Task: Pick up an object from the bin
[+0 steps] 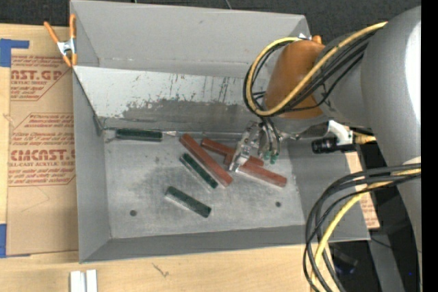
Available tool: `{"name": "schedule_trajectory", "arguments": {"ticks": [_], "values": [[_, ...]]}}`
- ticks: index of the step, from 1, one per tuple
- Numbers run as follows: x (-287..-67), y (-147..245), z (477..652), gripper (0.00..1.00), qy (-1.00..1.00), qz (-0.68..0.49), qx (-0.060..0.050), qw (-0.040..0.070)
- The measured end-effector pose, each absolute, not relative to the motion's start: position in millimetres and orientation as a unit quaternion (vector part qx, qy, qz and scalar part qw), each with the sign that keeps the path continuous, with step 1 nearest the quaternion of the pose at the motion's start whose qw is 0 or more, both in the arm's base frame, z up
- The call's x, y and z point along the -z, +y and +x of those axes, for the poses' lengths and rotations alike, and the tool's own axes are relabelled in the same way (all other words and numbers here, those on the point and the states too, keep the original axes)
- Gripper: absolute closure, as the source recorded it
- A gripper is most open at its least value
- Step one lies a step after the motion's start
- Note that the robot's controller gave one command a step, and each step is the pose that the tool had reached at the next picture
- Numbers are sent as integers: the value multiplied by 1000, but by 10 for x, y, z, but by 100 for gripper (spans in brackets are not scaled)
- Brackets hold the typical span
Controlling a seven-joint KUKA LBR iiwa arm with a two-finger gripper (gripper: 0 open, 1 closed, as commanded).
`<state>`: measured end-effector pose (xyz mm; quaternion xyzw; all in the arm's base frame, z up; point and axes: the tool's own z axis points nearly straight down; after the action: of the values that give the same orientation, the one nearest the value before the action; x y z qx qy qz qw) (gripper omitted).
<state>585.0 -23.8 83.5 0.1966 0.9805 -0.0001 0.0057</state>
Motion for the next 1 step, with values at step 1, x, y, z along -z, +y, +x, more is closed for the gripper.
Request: {"name": "schedule_trajectory", "arguments": {"ticks": [1], "values": [[-859, -236, 5839, 100, 981, 196, 0, 3]]}}
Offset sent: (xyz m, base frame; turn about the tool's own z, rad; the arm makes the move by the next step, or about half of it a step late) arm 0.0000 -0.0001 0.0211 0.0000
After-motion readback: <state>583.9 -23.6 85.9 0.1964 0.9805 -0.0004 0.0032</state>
